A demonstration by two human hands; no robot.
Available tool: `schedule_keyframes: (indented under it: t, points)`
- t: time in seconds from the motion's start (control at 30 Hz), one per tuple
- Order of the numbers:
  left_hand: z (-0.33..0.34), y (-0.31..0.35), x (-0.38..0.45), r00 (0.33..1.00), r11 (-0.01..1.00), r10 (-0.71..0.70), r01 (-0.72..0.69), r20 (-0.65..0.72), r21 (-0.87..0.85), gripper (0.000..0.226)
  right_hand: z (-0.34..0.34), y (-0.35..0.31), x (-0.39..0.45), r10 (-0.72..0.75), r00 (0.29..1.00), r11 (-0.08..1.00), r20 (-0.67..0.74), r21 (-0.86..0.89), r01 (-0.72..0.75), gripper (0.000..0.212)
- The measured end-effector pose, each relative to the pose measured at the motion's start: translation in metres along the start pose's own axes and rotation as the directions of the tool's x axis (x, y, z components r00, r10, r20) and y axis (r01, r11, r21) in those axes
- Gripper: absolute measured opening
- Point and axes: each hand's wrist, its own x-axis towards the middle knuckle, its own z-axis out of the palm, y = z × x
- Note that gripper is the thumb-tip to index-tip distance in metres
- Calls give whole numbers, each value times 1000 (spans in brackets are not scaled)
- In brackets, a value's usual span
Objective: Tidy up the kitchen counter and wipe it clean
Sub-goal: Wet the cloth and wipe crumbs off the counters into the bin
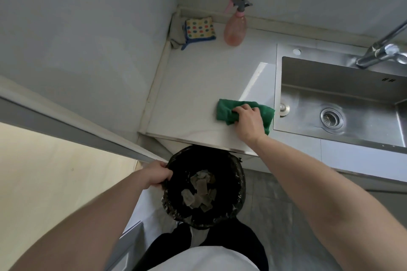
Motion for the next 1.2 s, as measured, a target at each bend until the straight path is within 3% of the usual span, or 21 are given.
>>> schedule_keyframes:
  t: [0.2,0.33,0.43,0.67,0.87,1.0,1.2]
  points:
    - [-4,4,-7,1000,1000,18,-18,6,26,23,16,-36,-72,-214,976,977,47,20,213,40]
    - [-7,3,-8,1000,998,27,-27,1,62,21,22,-58,-111,-380,901,924,208,33,382,42]
    - [-9,5,-9,999,996,34,-35,3,85,23,21,-67,-131,-412,887,911,209,108,398,43]
    - [-14,11,-16,999,997,33,-35,23,69,28,-40,-57,-103,-307,949,924,-68,215,315,41]
    - [-15,10,-13,1000,999,18,-18,13,50,20,-86,-16,-8,-93,956,955,-279,247,165,36]
    - [-18,9,-1,999,999,-10,8,37,45,39,-100,20,57,-8,962,988,-275,145,50,37]
    - [-14,19,-7,1000,997,-30,29,9,71,17,-104,37,124,74,969,995,-238,86,-55,42]
